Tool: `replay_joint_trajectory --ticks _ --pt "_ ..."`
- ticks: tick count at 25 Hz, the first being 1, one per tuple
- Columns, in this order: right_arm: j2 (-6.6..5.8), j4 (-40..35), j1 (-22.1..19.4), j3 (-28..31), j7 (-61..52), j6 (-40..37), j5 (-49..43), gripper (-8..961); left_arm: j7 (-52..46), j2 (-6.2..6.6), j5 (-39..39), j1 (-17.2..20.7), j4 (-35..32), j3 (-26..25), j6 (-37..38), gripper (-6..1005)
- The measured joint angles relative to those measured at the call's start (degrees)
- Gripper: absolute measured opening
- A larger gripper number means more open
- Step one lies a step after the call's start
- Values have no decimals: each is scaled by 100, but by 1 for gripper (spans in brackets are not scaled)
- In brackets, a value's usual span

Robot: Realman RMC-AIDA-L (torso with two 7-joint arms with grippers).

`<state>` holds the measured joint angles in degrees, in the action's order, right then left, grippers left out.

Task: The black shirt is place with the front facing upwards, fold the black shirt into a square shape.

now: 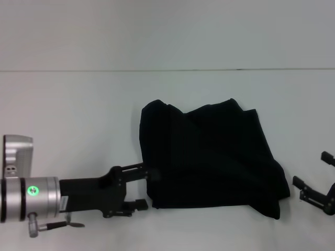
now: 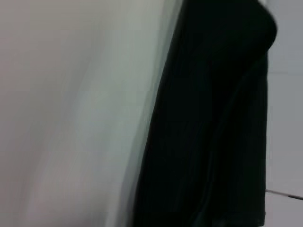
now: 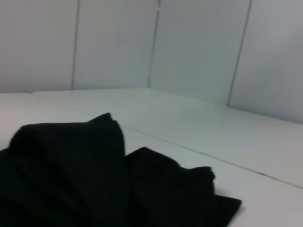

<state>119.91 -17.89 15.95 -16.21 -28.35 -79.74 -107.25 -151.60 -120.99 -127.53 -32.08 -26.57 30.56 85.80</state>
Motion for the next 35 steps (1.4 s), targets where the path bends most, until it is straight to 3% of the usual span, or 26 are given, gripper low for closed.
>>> replay_joint_trajectory --ticks 6,21,35 --pt "-2 4 12 316 5 3 4 944 -138 -68 6 -63 203 34 3 862" --pt "-3 -15 48 364 5 18 5 945 -130 -193 -2 -189 457 188 -167 836" --pt "-3 23 49 365 5 -15 12 945 8 -206 5 -329 434 188 -458 812"
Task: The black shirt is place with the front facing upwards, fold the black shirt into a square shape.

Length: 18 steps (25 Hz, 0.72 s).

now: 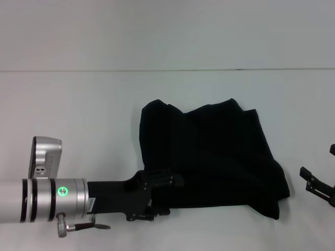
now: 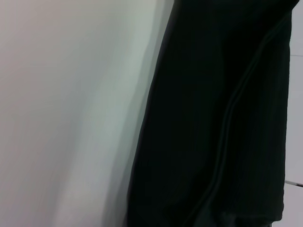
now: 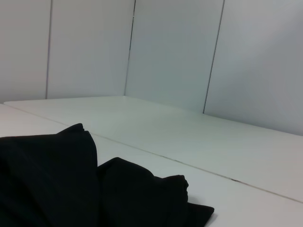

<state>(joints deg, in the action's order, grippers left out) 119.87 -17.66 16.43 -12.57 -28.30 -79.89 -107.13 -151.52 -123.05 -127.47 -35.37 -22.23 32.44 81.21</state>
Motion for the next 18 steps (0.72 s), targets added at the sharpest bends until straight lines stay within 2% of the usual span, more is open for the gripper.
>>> replay_joint_trajectory --ticks 13,18 --pt "0 0 9 0 0 -27 0 944 26 6 23 -73 -28 8 -93 789" --pt "3 0 9 42 0 -50 0 944 65 4 -13 -108 -33 47 -98 606"
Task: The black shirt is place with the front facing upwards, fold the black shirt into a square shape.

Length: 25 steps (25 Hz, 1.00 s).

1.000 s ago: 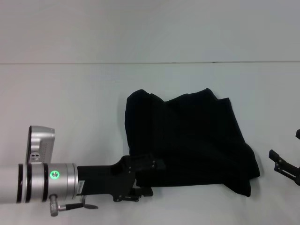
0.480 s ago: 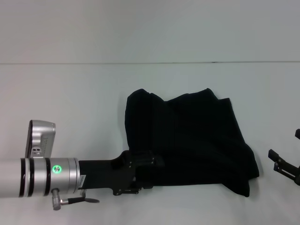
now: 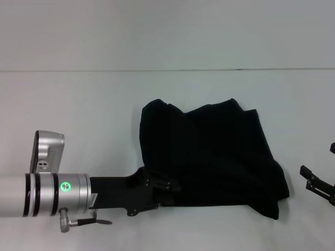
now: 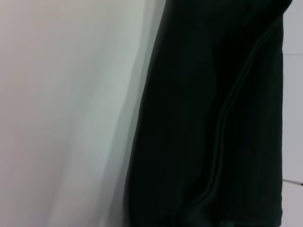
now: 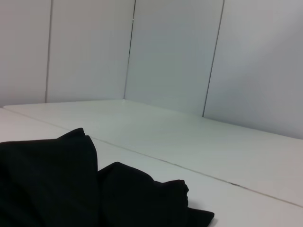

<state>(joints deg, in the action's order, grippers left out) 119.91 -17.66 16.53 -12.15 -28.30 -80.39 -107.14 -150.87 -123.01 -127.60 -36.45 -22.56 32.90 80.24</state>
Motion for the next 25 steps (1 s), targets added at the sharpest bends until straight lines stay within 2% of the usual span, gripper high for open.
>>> replay_joint_trajectory --ticks 1,4,9,17,25 --pt "2 -1 0 8 0 -3 0 944 1 0 -1 -6 0 7 -2 569" --pt "5 0 0 12 0 -25 0 944 3 12 -3 -16 -1 11 -23 322" --pt "6 0 -6 20 0 -69 3 945 5 22 -6 -30 -4 24 -44 110" --pt "6 0 -4 20 0 -89 58 945 118 44 129 -30 -16 -69 48 89" --pt "6 -1 -49 20 -4 -173 204 945 -60 149 342 32 -223 -109 532 60"
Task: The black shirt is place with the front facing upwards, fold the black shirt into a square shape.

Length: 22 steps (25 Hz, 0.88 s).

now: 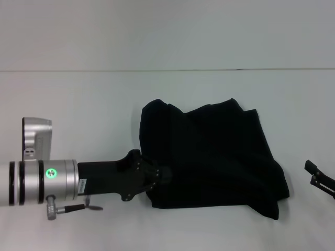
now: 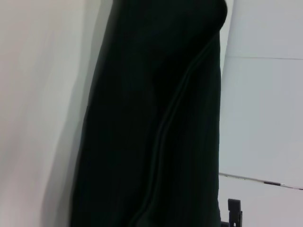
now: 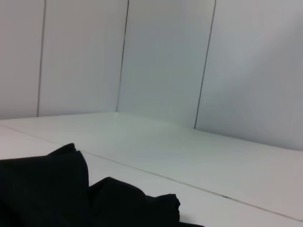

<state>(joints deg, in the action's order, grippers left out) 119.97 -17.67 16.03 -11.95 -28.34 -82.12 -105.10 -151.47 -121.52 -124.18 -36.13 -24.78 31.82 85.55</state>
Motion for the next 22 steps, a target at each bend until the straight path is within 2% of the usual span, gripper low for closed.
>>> replay_joint_trajectory --ticks 6,11,14,22 --pt "0 0 -4 0 1 -12 14 945 -225 -58 -45 268 0 4 -120 66" --pt "-4 0 -4 0 1 -18 16 945 -146 -113 -45 367 -15 9 -210 146" --pt "-8 0 -5 -1 0 -18 16 945 -39 -121 -18 369 -19 10 -218 315" --pt "-3 0 -13 -1 2 -16 16 945 10 -128 -7 378 2 10 -265 500"
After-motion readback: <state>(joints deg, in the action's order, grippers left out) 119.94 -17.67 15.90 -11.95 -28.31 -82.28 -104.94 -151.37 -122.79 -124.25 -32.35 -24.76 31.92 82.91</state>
